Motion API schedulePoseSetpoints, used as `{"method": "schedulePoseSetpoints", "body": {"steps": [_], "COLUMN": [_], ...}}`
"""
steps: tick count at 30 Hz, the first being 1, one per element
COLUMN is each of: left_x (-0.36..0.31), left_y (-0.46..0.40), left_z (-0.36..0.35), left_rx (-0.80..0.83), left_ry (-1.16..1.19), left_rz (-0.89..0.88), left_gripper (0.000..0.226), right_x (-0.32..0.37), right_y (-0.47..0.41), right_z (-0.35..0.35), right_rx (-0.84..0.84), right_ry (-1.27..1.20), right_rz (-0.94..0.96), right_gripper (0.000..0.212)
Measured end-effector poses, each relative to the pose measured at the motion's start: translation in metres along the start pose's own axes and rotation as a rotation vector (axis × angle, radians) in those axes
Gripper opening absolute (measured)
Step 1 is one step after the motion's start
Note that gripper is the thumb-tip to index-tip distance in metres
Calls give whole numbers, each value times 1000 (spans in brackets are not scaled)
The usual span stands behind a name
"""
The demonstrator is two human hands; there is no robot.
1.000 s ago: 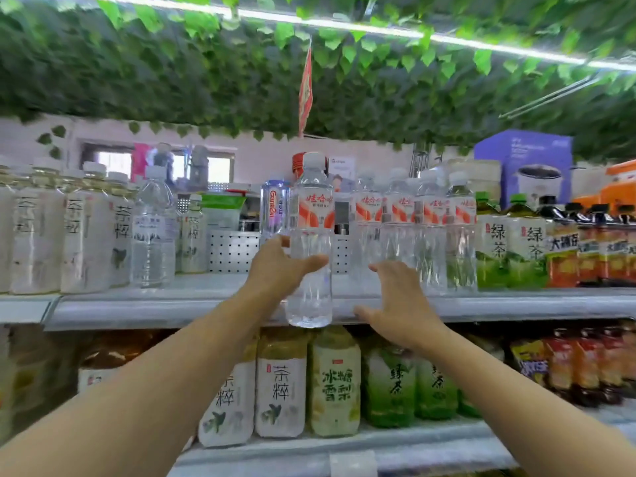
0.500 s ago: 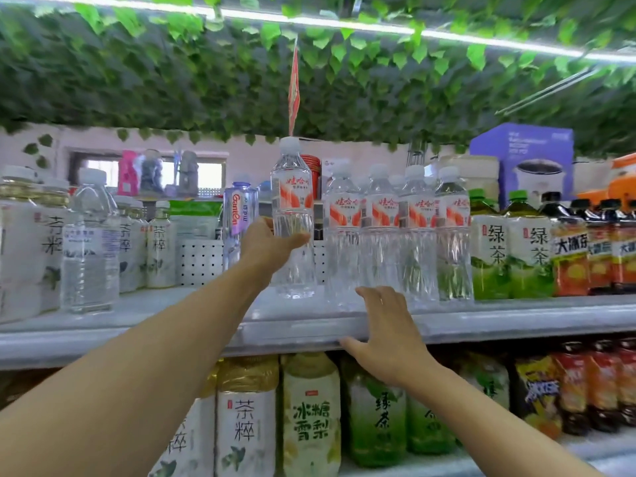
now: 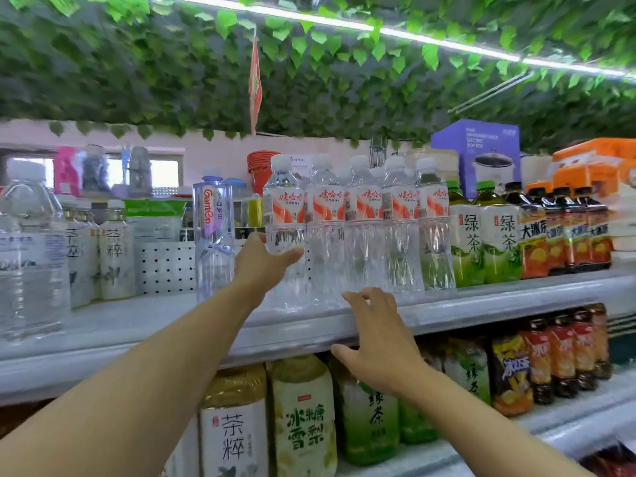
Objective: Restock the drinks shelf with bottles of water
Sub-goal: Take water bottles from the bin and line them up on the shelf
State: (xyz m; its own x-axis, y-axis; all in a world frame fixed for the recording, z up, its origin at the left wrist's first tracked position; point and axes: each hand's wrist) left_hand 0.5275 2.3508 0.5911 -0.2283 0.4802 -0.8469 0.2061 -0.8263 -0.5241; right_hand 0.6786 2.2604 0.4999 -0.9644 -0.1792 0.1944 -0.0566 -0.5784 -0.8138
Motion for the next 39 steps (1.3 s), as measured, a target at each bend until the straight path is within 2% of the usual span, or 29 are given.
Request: {"method": "schedulePoseSetpoints", "body": {"steps": [5,13,21,34,39], "left_x": [6,14,16,22,27], "left_y": [-4,-18,-27,-38,-43], "left_z": [10,-4,-28,-51,-44], "left_rx": [183,195,219,282,383], "left_ry": [-75,-93,-79,-30,-19], "left_rz": [85,92,108,143,184], "left_gripper": [67,47,69,62,66], "right_x": [4,4,4,-1,-1], "right_y": [-2,-1,-3,-3,-4], "right_z": [0,1,2,-2,0], "right_rx": [2,-1,-5,-37,-25], "right_ry": [1,20,11,21,27], "right_rz": [-29,-33,-33,7,13], "right_gripper": [74,75,76,76,75]}}
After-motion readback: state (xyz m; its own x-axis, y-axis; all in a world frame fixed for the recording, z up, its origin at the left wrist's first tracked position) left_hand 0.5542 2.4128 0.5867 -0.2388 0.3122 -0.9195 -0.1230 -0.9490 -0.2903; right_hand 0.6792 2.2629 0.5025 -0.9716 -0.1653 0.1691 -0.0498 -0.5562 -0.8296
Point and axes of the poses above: each hand's wrist, its own y-axis away from the middle knuckle, its own z-axis out of the back of the hand, x = y × z, and after that the axes turned 14 degrees about -x, right-handed
